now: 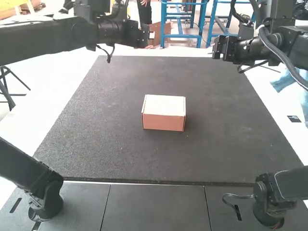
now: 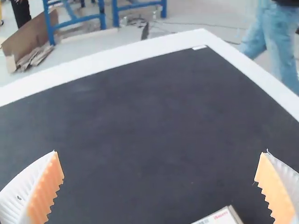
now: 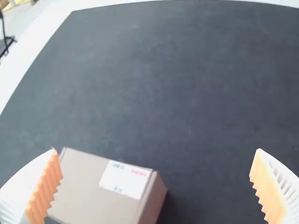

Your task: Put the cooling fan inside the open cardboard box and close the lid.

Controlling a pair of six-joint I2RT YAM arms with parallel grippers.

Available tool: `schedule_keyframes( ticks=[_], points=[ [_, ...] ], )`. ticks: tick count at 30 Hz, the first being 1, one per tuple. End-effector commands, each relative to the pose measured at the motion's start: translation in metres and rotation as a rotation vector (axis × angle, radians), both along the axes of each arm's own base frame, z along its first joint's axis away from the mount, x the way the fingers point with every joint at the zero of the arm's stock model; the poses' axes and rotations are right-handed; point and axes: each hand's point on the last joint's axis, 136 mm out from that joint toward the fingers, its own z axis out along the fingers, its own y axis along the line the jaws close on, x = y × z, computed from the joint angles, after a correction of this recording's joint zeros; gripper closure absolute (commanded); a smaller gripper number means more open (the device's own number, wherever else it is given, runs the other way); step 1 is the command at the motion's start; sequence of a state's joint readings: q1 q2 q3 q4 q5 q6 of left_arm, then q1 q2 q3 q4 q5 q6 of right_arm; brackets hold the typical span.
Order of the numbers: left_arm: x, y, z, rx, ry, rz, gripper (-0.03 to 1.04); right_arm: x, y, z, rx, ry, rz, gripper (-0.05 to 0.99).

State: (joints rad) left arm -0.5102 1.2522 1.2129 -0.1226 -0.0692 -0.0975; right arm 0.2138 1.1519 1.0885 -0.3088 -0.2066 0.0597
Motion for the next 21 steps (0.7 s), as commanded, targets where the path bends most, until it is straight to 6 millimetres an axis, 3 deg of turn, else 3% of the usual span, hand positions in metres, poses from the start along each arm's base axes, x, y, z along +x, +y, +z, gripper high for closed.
schedule_keyframes(
  ticks=[1, 6, 9, 16, 21],
  points=[
    [-0.024, 0.03, 0.03, -0.06, -0.138, 0.075, 0.04, -0.008, -0.012, 0.004, -0.007, -0.037, -0.039, 0.02],
    [-0.063, 0.059, 0.03, -0.127, -0.312, 0.112, 0.04, -0.02, -0.024, 0.006, -0.004, -0.148, -0.089, 0.02],
    [-0.078, 0.075, 0.011, -0.137, -0.337, 0.142, 0.04, -0.026, -0.034, -0.008, -0.013, -0.184, -0.134, 0.02],
    [-0.1, 0.114, -0.042, -0.1, -0.346, 0.236, 0.04, -0.048, -0.06, -0.012, 0.012, -0.4, -0.26, 0.02],
    [-0.117, 0.139, -0.064, -0.1, -0.454, 0.305, 0.05, -0.072, -0.074, -0.022, -0.002, -0.521, -0.303, 0.02]
  ],
)
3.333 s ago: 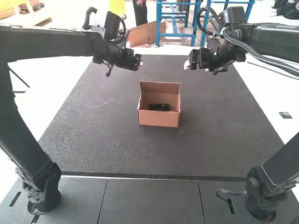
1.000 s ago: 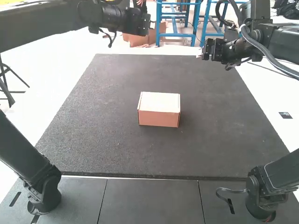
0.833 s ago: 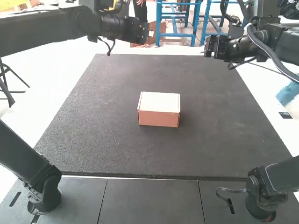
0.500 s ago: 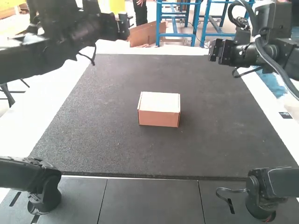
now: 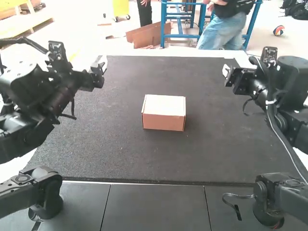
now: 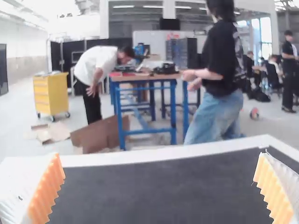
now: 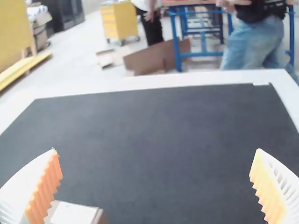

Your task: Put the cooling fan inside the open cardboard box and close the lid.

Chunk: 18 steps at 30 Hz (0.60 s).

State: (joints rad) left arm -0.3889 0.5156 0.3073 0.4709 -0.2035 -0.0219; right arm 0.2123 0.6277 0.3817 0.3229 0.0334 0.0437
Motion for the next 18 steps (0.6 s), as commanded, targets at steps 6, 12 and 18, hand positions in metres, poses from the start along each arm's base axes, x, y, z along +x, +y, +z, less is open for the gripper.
schedule_keyframes(
  ticks=[6, 12, 18],
  points=[
    [-0.03, 0.034, -0.022, -0.008, -0.114, 0.1, 0.05, -0.036, -0.024, -0.008, -0.035, -0.15, -0.086, 0.02],
    [-0.046, 0.038, -0.043, -0.01, -0.124, 0.096, 0.06, -0.054, -0.027, -0.024, -0.044, -0.183, -0.084, 0.02],
    [-0.037, 0.035, -0.068, 0.002, -0.045, 0.086, 0.06, -0.061, -0.021, -0.025, -0.069, -0.221, -0.043, 0.02]
  ],
)
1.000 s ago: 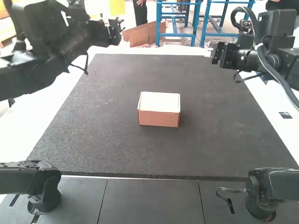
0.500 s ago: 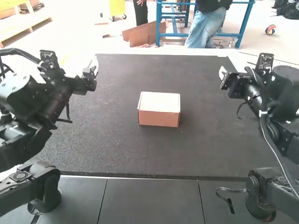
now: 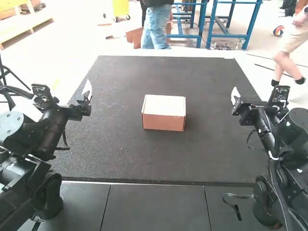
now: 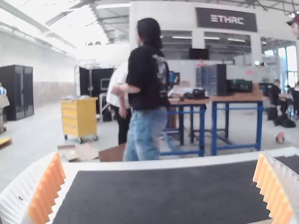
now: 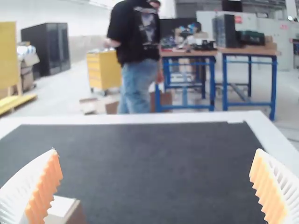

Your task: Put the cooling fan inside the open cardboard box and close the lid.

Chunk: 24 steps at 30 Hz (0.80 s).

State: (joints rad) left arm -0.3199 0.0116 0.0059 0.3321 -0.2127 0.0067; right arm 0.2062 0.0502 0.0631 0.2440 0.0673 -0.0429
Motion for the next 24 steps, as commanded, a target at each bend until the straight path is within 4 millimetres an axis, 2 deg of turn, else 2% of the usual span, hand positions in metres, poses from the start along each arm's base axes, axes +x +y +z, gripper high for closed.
schedule_keyframes(
  ticks=[1, 7, 9, 14, 16, 24],
  points=[
    [0.003, 0.0, -0.014, -0.022, 0.049, -0.012, 0.06, -0.002, 0.0, 0.005, -0.027, -0.025, 0.011, 0.02],
    [0.009, -0.003, -0.043, -0.078, 0.177, -0.037, 0.05, 0.003, -0.006, -0.023, -0.034, 0.022, -0.022, 0.02],
    [0.01, -0.003, -0.05, -0.1, 0.211, -0.039, 0.05, 0.005, -0.011, -0.042, -0.044, 0.102, -0.045, 0.02],
    [0.012, -0.003, -0.077, -0.119, 0.321, -0.038, 0.06, 0.006, -0.015, -0.062, -0.03, 0.184, -0.059, 0.02],
    [0.012, -0.003, -0.08, -0.126, 0.334, -0.039, 0.05, 0.005, -0.015, -0.072, -0.044, 0.224, -0.061, 0.02],
    [0.012, -0.003, -0.082, -0.12, 0.343, -0.036, 0.05, 0.005, -0.015, -0.075, -0.047, 0.234, -0.059, 0.02]
  ],
)
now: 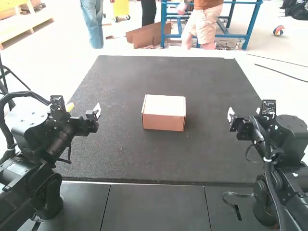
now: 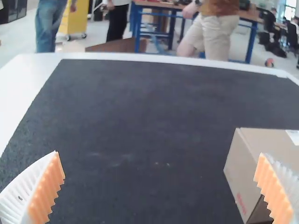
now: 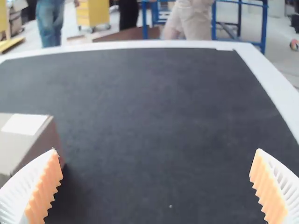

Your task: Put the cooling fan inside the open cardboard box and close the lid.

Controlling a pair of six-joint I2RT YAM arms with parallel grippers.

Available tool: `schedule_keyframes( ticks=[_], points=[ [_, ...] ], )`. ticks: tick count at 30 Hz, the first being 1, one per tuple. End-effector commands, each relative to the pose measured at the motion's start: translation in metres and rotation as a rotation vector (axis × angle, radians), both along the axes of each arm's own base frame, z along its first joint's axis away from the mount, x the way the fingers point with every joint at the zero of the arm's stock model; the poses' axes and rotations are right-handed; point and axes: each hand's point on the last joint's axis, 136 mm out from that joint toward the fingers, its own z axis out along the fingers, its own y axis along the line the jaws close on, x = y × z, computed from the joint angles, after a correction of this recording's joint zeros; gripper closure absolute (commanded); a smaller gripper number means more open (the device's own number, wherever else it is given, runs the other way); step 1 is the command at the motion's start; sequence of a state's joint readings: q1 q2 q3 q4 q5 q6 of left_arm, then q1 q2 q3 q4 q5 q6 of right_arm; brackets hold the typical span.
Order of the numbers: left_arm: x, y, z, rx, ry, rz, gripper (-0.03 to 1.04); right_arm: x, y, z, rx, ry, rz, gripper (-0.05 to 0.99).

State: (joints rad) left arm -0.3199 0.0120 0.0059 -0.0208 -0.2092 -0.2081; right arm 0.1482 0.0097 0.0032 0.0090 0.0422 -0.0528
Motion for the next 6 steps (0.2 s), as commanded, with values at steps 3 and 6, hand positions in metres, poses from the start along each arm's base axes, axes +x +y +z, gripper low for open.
schedule_keyframes(
  ticks=[3, 6],
  points=[
    [0.0001, 0.0014, 0.0048, -0.034, -0.024, 0.004, 0.05, 0.0003, -0.0054, 0.0036, 0.004, -0.019, -0.025, 0.02],
    [0.0001, 0.0012, 0.0041, -0.031, -0.021, 0.002, 0.05, 0.0003, -0.0054, 0.0036, 0.004, -0.019, -0.025, 0.02]
  ],
)
